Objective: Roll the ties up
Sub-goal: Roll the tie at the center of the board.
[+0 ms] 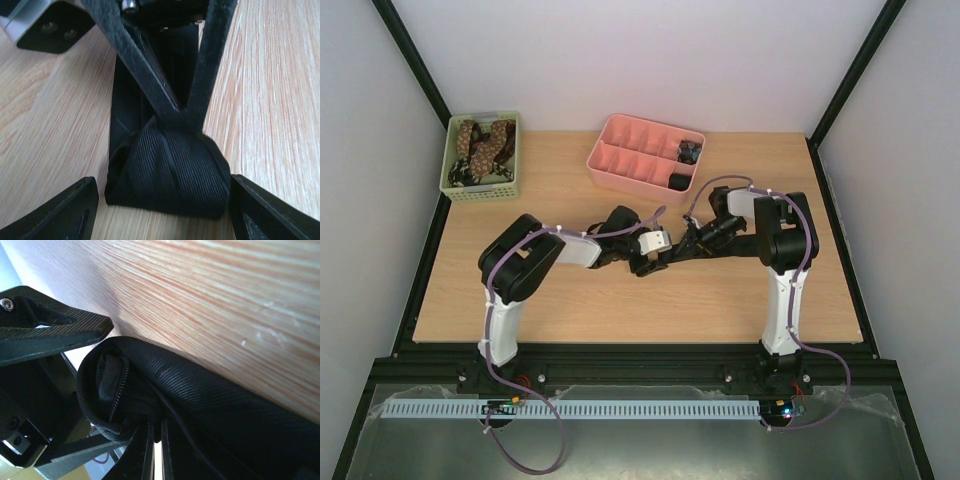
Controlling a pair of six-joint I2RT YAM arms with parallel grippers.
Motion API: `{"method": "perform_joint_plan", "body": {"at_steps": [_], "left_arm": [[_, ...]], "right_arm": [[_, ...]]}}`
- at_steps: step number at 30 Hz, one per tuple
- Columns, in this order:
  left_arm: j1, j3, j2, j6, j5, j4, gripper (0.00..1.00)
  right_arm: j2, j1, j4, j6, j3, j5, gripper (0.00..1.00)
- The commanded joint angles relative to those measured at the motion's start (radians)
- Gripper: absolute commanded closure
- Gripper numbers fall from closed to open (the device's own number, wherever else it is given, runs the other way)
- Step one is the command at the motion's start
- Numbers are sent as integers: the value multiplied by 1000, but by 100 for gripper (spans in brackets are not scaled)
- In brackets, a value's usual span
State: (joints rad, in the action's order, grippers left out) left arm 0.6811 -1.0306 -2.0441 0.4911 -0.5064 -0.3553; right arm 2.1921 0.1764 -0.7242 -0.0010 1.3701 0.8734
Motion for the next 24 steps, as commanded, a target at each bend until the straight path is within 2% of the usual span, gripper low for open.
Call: {"method": "perform_joint_plan", "body": {"at_steps": [1,4,9,12,16,18,22,24], "left_arm": [[20,-51,-29,15,40,49,26],[23,-82,-45,25,52,98,27],[34,-139,-78,64,79,198,36],[35,-152,-84,73,97,242,45],[35,-127,-74,81,88,268,65],[35,-122,-72,67,72,301,71],[34,-67,-45,55,41,324,76],[34,-33,-25,63,31,329,77]], "right_arm": [[61,-8,-8,-17,-10,-242,99],[62,-8,-10,-29,-10,-248,98],[65,-8,-17,-43,-3,-250,99],[63,-8,-18,-47,5,-244,99],[54,-8,-19,-51,19,-221,99],[35,-8,-26,-68,22,-178,98],[-67,-8,-38,-115,13,-84,83],[-124,-8,-31,-123,9,-55,78]]}}
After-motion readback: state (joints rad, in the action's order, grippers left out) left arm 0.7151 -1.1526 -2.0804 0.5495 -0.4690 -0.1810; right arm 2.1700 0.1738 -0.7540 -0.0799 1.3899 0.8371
